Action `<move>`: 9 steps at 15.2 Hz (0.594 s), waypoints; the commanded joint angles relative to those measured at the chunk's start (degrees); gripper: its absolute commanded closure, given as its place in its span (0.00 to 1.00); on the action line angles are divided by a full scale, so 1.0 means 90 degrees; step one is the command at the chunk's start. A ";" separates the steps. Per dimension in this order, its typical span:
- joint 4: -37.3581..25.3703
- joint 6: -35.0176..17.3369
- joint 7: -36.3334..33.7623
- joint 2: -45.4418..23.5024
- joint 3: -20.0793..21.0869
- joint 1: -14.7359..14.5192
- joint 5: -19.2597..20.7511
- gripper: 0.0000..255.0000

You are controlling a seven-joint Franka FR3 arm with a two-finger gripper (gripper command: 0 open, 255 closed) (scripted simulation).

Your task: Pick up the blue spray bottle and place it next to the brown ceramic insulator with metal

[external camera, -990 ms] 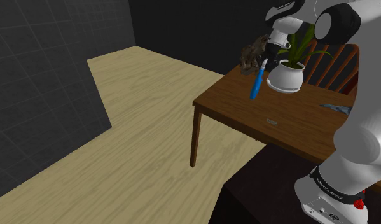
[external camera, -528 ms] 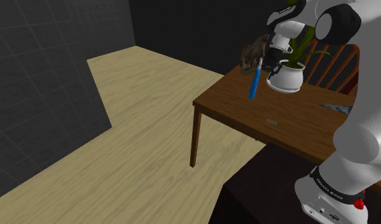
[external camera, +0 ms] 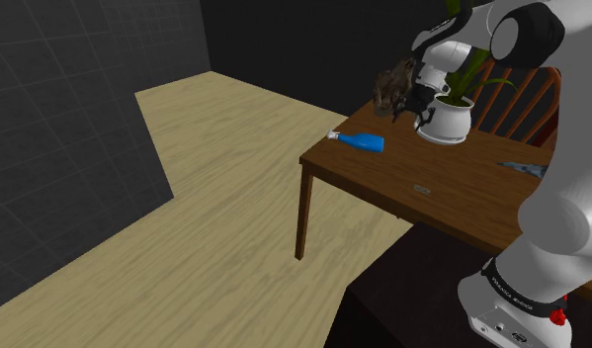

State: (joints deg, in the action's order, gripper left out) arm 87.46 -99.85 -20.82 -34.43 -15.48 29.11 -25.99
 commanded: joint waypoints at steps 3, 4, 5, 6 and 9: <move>0.0121 -0.0189 0.0020 -0.0052 -0.0005 -0.0017 -0.0022 0.00; 0.0121 -0.0189 0.0020 -0.0053 -0.0006 -0.0018 -0.0023 0.00; 0.0121 -0.0189 0.0020 -0.0053 -0.0007 -0.0018 -0.0023 0.00; 0.0121 -0.0189 0.0020 -0.0053 -0.0007 -0.0018 -0.0023 0.00; 0.0113 -0.0187 0.0024 -0.0061 -0.0009 -0.0014 -0.0024 1.00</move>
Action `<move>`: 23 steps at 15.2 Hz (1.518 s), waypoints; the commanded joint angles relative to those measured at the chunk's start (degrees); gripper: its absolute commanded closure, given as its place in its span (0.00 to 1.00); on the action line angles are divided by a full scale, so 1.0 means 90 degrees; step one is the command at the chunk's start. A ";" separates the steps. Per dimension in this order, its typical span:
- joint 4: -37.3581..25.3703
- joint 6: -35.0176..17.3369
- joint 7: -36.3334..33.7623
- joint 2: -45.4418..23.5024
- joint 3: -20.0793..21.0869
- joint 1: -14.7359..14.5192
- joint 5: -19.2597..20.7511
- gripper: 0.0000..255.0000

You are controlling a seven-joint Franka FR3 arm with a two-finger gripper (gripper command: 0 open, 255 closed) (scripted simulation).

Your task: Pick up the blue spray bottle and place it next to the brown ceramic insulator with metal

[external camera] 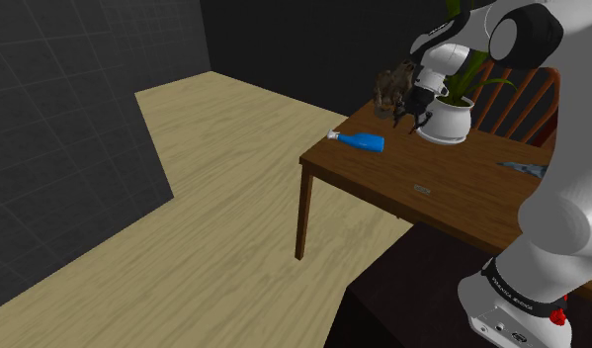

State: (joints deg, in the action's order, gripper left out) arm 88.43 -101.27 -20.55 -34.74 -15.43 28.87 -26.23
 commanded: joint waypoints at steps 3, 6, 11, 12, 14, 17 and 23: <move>-0.0026 -0.0021 -0.0006 -0.0050 -0.0010 0.0018 -0.0001 1.00; -0.0004 -0.0026 -0.0003 -0.0034 -0.0013 0.0016 0.0001 1.00; 0.0402 -0.0363 -0.0474 0.0216 -0.0061 -0.0221 -0.0037 0.00; 0.0745 -0.0688 -0.0964 0.0419 -0.0120 -0.0456 -0.0067 0.00; 0.1278 -0.1291 -0.2003 0.0722 -0.0220 -0.0923 -0.0089 0.00; 0.1716 -0.2059 -0.3685 0.0916 -0.0355 -0.1616 -0.0033 0.00; 0.1340 -0.2848 -0.7298 0.0370 -0.0739 -0.2894 0.0312 0.00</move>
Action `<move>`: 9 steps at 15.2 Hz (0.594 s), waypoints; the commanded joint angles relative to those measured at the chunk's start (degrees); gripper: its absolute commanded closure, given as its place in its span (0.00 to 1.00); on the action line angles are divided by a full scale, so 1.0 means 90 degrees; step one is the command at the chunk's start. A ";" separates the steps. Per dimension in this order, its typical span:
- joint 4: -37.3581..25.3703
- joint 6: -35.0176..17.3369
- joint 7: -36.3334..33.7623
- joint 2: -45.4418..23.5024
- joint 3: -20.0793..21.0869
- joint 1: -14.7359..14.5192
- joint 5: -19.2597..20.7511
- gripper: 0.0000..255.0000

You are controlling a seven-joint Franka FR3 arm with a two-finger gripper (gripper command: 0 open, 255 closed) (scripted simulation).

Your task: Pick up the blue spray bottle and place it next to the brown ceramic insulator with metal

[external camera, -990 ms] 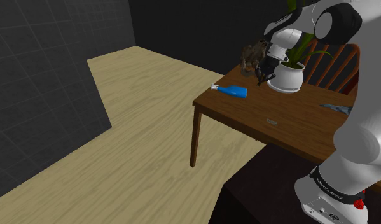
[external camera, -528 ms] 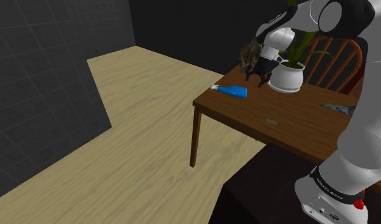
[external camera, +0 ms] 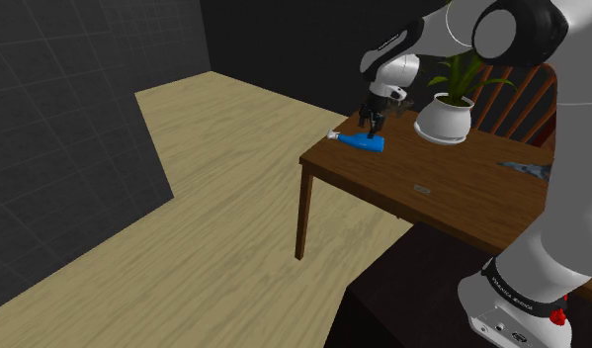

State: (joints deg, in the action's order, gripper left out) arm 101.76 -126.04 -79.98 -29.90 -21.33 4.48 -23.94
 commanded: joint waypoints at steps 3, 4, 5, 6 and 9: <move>-0.0957 0.0002 -0.2482 -0.0872 -0.0349 -0.0660 0.0227 0.00; -0.1170 0.0066 -0.2822 -0.1044 -0.0411 -0.0736 0.0247 0.00; -0.1163 0.0011 -0.2807 -0.1095 -0.0398 -0.0730 0.0219 0.00; -0.1156 -0.0043 -0.2793 -0.1145 -0.0380 -0.0721 0.0195 0.00; -0.1145 -0.0204 -0.2754 -0.1301 -0.0323 -0.0691 0.0125 0.00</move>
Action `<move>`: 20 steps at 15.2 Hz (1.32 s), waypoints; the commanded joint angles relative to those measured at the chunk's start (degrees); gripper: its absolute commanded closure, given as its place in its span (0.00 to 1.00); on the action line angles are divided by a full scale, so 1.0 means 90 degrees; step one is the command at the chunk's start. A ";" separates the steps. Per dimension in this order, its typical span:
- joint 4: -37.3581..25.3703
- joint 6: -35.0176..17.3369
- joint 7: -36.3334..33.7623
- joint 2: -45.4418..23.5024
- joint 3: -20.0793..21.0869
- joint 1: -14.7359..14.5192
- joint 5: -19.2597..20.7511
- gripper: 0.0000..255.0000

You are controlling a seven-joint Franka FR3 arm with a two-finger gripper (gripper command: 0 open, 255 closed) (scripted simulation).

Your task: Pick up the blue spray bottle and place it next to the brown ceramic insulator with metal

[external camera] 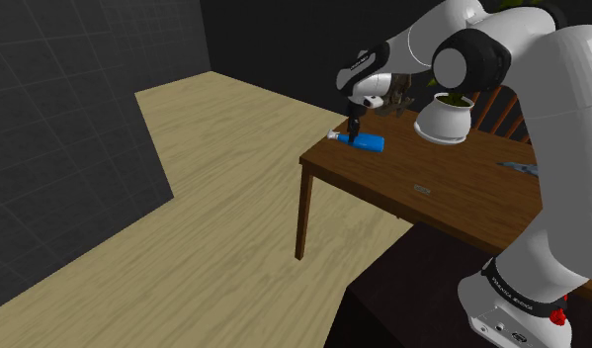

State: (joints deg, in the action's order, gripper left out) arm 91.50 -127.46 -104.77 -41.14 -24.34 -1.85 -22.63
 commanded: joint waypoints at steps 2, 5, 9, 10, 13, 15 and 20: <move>-0.0006 -0.0151 0.0027 -0.0159 0.0052 0.0035 -0.0067 0.00; -0.0007 -0.0181 0.0034 -0.0190 0.0064 0.0042 -0.0080 0.00; -0.0007 -0.0181 0.0034 -0.0190 0.0064 0.0042 -0.0080 0.00; -0.0007 -0.0180 0.0034 -0.0190 0.0063 0.0041 -0.0080 0.00; -0.0007 -0.0180 0.0034 -0.0190 0.0063 0.0041 -0.0080 1.00; -0.0005 -0.0181 0.0034 -0.0189 0.0063 0.0041 -0.0080 1.00; -0.0007 -0.0181 0.0034 -0.0190 0.0064 0.0042 -0.0080 1.00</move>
State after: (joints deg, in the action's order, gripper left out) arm 91.43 -129.09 -104.47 -42.85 -23.76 -1.48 -23.36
